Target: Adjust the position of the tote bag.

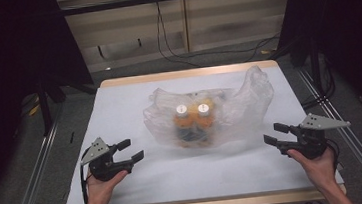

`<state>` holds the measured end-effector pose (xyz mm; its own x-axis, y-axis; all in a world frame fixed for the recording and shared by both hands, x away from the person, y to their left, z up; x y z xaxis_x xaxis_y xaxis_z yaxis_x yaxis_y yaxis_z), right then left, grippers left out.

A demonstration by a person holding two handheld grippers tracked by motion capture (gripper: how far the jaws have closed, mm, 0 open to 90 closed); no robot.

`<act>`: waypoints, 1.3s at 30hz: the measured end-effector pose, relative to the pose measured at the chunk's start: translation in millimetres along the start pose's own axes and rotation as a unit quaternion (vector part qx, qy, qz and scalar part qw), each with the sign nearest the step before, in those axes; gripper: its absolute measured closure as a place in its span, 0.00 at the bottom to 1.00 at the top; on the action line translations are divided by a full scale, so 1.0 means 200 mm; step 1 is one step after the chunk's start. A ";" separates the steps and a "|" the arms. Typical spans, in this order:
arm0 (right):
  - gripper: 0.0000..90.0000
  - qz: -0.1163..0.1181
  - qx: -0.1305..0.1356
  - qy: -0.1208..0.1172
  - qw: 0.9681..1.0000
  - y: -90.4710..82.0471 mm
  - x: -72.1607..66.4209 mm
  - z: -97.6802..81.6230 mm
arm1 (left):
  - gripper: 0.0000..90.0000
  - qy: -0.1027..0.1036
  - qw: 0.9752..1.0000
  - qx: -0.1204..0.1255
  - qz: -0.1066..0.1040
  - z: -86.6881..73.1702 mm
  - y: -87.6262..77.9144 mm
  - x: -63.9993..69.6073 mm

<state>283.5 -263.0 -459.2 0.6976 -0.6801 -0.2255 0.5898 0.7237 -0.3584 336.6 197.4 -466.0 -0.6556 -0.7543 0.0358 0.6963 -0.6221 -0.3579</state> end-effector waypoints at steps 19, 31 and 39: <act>0.40 -0.001 -0.015 -0.015 1.000 0.01 0.13 0.29 | 0.33 -0.007 1.000 0.017 -0.008 0.25 0.13 -0.07; 0.32 -0.003 -0.015 -0.025 1.000 0.07 0.23 0.47 | 0.31 -0.002 0.999 0.029 -0.017 0.47 0.25 -0.08; 0.27 0.013 -0.039 -0.030 0.999 0.22 0.25 0.51 | 0.30 -0.010 0.999 0.017 -0.045 0.53 0.38 -0.04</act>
Point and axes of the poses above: each handheld gripper's, and its own axes: y roughly forward along the jaws, z roughly out of its top, x roughly to its right, the point moved 7 cm from there along y, roughly forward along the jaws, and after that the axes turned 12 degrees about z, right-handed, at the moved point
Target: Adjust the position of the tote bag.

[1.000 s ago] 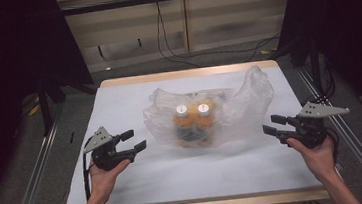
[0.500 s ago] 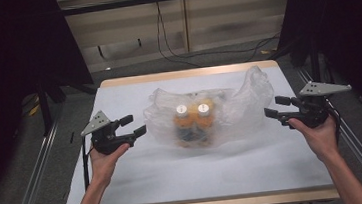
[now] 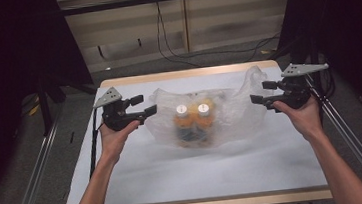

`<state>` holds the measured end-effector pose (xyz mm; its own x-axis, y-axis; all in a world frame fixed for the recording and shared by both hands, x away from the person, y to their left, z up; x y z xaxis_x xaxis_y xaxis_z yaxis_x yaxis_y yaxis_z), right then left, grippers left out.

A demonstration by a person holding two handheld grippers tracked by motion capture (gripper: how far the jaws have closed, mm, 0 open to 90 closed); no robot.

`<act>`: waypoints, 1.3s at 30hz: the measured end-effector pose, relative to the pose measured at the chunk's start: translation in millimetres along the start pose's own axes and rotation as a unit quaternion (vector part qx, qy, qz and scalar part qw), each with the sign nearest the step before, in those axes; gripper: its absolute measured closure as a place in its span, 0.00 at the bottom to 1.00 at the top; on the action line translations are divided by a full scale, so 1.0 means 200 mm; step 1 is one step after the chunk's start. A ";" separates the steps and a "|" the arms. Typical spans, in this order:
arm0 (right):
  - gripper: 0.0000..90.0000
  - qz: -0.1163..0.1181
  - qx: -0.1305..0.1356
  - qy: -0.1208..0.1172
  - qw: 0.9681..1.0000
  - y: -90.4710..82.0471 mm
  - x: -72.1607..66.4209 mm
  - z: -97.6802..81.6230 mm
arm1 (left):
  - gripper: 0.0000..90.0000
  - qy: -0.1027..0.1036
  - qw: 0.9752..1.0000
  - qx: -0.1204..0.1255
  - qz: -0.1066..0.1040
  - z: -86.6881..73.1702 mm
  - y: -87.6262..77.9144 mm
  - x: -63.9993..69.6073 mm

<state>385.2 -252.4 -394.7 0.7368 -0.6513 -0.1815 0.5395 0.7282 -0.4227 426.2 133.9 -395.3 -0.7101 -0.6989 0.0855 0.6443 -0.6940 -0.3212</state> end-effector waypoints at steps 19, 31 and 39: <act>0.77 0.063 -0.050 0.008 0.997 0.20 -0.06 -0.12 | 0.78 0.014 0.997 -0.025 -0.066 -0.07 0.07 0.12; 1.00 0.058 -0.028 0.001 0.998 0.16 -0.07 -0.07 | 0.67 0.002 0.998 0.003 -0.058 -0.01 0.03 0.09; 1.00 0.057 -0.004 -0.005 0.998 0.13 -0.08 -0.01 | 0.47 0.006 0.999 0.008 -0.051 0.03 0.07 0.11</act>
Point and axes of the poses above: each handheld gripper's, and its own axes: y roughly forward along the jaws, z roughly out of its top, x roughly to its right, the point moved 7 cm from there along y, roughly forward along the jaws, and after that the axes turned 12 degrees about z, right-handed, at the moved point
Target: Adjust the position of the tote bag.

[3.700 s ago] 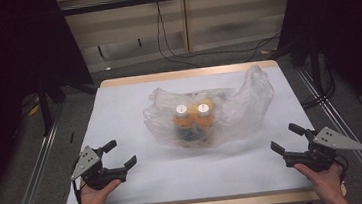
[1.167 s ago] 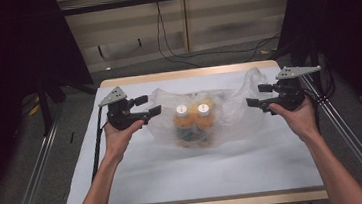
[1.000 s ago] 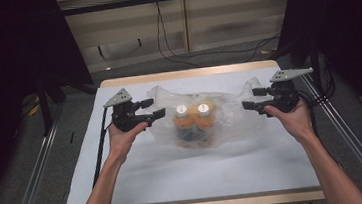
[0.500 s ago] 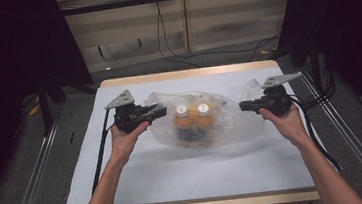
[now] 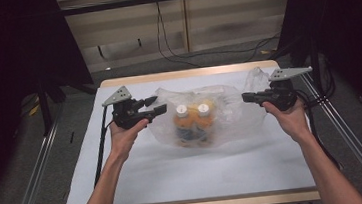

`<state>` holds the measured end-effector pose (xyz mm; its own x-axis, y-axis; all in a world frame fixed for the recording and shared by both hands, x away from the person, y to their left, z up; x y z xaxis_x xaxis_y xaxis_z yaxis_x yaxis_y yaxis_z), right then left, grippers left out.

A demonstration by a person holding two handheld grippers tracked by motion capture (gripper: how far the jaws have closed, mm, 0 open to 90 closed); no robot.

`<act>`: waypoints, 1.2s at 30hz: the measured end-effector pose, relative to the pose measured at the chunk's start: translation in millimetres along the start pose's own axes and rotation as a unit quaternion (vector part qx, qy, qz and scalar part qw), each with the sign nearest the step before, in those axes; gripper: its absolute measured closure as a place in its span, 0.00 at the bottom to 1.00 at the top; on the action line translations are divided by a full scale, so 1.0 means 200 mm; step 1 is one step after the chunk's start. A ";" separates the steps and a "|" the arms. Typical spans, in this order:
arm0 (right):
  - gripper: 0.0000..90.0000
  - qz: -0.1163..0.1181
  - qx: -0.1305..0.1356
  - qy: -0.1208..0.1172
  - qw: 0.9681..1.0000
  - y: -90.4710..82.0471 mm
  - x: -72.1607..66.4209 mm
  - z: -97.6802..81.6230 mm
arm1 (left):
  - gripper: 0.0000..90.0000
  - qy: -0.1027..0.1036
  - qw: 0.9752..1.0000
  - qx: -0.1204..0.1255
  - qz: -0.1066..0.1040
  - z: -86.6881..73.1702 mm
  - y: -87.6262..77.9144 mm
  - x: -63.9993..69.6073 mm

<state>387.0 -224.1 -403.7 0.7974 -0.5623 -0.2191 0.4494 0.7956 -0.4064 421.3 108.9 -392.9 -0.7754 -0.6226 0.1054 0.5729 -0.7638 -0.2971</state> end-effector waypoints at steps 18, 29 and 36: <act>1.00 -0.009 0.043 -0.036 0.998 -0.11 -0.08 0.21 | 0.99 0.024 1.000 0.007 -0.015 0.07 -0.04 0.03; 1.00 0.010 0.050 -0.073 0.996 -0.09 -0.22 0.28 | 1.00 0.047 0.999 0.023 -0.014 0.07 -0.22 0.04; 1.00 0.018 0.049 -0.094 0.994 -0.12 -0.30 0.26 | 1.00 0.063 0.998 0.016 -0.013 0.00 -0.33 0.07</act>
Point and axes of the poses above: each handheld gripper's, and its own axes: y roughly forward along the jaws, z roughly out of its top, x roughly to its right, the point moved 7 cm from there along y, roughly forward along the jaws, and after that the axes turned 12 degrees about z, right-handed, at the moved point
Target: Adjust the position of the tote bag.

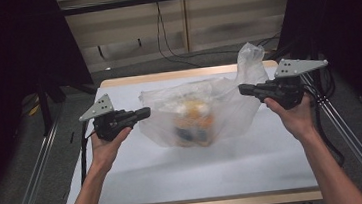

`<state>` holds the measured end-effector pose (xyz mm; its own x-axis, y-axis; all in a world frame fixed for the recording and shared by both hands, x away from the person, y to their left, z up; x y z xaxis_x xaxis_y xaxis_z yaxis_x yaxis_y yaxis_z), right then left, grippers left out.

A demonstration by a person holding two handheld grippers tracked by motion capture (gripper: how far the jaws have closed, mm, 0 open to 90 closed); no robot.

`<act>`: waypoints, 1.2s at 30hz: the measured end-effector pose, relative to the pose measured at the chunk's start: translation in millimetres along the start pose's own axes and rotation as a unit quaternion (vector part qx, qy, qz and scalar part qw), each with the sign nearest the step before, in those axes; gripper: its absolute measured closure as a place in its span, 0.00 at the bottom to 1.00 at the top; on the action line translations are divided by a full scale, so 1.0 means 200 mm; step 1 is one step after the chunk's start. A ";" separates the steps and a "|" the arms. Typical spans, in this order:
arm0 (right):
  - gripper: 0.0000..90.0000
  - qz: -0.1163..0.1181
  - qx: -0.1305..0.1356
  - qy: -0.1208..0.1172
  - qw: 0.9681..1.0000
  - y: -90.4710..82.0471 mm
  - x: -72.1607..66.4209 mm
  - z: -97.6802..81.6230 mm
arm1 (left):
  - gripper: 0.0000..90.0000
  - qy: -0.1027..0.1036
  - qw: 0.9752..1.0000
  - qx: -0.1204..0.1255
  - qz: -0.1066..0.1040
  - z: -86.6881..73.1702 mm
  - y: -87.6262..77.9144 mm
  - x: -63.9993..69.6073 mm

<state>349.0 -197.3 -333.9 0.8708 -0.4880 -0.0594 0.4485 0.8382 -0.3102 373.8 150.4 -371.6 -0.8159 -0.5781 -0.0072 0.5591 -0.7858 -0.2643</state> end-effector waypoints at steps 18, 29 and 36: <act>1.00 0.010 0.010 -0.014 1.000 -0.08 -0.12 -0.08 | 1.00 0.002 1.000 0.000 -0.019 -0.09 -0.11 0.09; 1.00 0.016 -0.003 -0.006 1.000 -0.05 -0.13 -0.16 | 1.00 0.007 1.000 -0.013 -0.023 -0.15 -0.11 0.12; 1.00 0.014 -0.018 0.000 1.000 -0.01 -0.12 -0.22 | 1.00 0.019 0.999 -0.038 -0.028 -0.21 -0.08 0.13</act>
<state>318.7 -199.1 -373.8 0.8829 -0.4646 -0.0676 0.4167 0.8419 -0.3430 337.5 158.7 -408.7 -0.8513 -0.5240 -0.0262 0.5010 -0.7970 -0.3373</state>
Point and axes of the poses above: each handheld gripper's, and its own axes: y roughly forward along the jaws, z roughly out of its top, x roughly to its right, the point moved 7 cm from there along y, roughly forward along the jaws, and after that the axes turned 12 degrees about z, right-handed, at the moved point
